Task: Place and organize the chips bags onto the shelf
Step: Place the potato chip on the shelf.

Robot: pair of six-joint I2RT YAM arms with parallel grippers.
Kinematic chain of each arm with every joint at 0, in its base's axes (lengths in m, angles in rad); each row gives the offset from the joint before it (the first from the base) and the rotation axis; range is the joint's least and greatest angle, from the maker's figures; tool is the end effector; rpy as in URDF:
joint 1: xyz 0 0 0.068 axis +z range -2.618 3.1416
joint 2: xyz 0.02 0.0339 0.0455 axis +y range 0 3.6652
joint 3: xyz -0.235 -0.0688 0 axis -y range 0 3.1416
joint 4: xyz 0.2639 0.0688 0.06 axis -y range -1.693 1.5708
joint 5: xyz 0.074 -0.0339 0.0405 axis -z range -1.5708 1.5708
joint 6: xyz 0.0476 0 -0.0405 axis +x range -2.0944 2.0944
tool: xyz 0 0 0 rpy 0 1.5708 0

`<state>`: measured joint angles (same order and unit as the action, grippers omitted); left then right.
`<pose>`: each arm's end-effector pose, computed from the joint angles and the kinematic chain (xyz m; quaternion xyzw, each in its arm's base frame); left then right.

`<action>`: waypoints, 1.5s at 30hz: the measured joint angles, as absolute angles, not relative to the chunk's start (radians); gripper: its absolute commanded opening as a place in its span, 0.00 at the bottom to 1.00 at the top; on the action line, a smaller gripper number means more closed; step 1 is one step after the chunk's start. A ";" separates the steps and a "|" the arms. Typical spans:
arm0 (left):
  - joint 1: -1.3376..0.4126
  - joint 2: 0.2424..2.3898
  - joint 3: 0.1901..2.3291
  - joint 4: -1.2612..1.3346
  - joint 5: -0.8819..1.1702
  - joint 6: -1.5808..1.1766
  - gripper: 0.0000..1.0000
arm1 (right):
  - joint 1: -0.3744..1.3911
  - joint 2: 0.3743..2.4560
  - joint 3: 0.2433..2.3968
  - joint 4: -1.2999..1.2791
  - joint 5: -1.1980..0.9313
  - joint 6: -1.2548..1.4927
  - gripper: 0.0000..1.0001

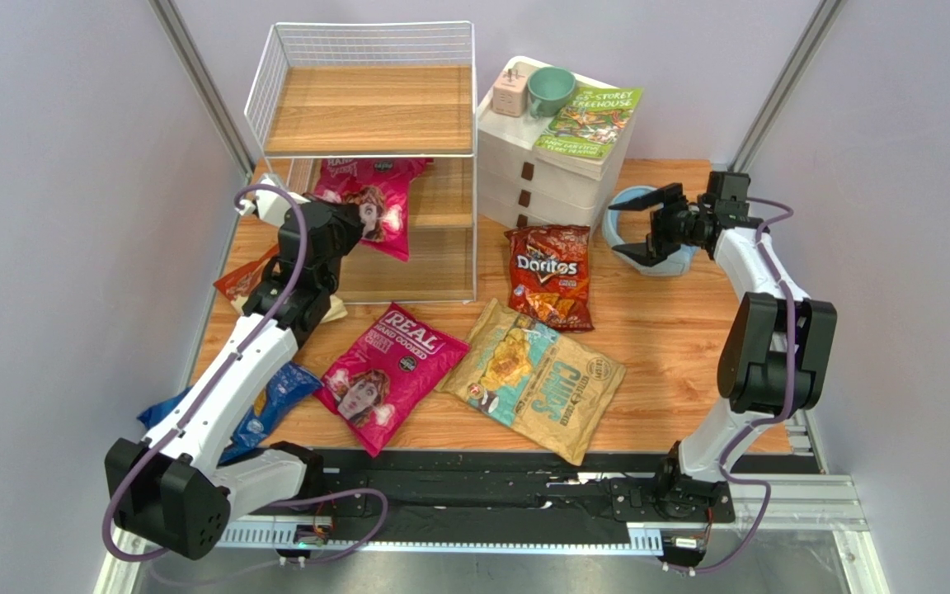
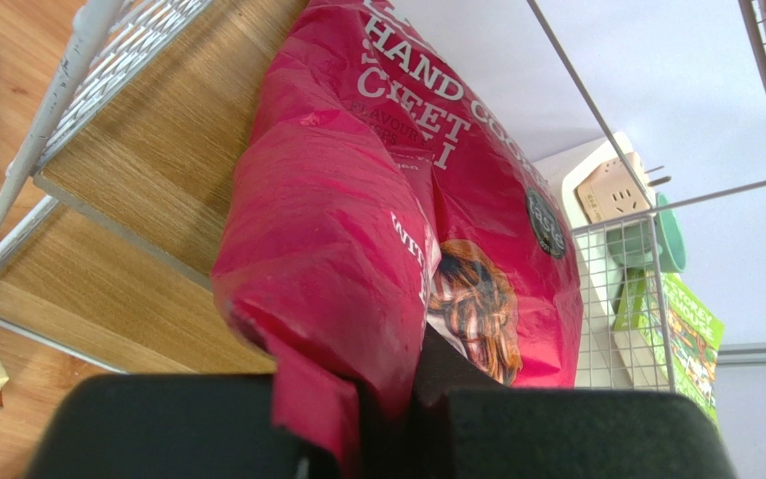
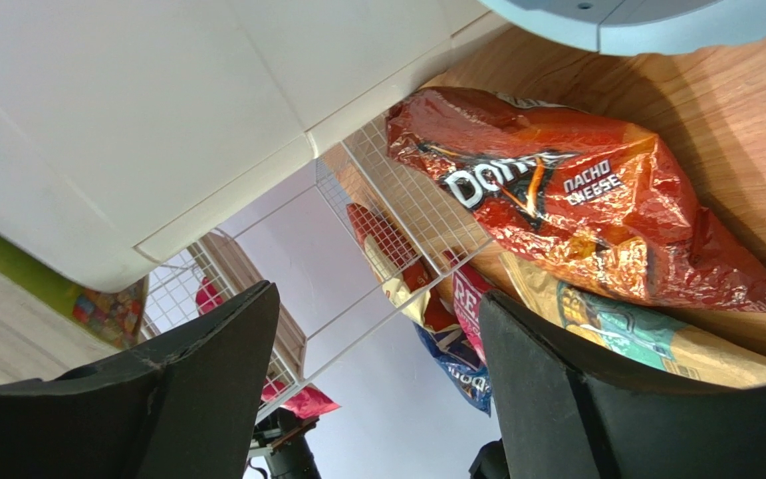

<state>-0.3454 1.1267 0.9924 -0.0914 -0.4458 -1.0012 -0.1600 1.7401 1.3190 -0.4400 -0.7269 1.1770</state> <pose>0.2917 -0.0831 0.3237 -0.3761 0.6779 -0.2437 0.5828 0.3963 -0.0319 0.2089 0.4463 0.7644 0.4493 0.1214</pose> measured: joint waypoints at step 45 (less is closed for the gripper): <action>-0.345 1.134 1.090 -0.252 -0.525 -1.031 0.84 | -0.187 1.553 1.113 -0.534 -0.714 1.150 0.77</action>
